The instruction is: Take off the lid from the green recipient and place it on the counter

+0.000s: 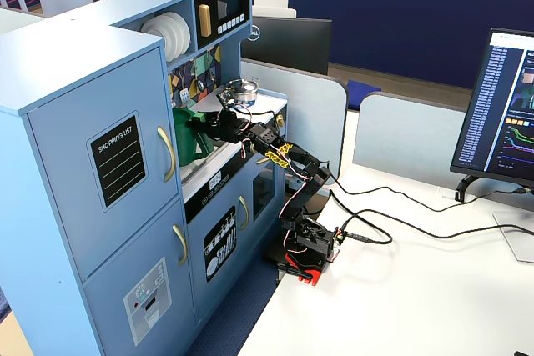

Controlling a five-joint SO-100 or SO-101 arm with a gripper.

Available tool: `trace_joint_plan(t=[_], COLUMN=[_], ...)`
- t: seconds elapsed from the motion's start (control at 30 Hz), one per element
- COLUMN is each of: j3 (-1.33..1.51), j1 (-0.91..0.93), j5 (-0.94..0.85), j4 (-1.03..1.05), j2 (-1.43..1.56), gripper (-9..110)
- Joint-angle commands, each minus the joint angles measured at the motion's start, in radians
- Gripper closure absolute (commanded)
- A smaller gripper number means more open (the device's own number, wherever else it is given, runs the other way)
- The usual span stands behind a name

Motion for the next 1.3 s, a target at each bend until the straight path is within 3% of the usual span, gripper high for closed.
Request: trace_joint_plan(t=[0.0,0.3,0.7,1.27], j3=[-0.129,-0.16,-0.135,0.388], j1=[-0.002,0.094,0.551,0.56], j5=[-0.017,-0.018,0.071,0.009], j4=[-0.043,-0.023,0.04,-0.505], j2=[-0.008,0.032,0.098,-0.005], gripper=[101,101,101,101])
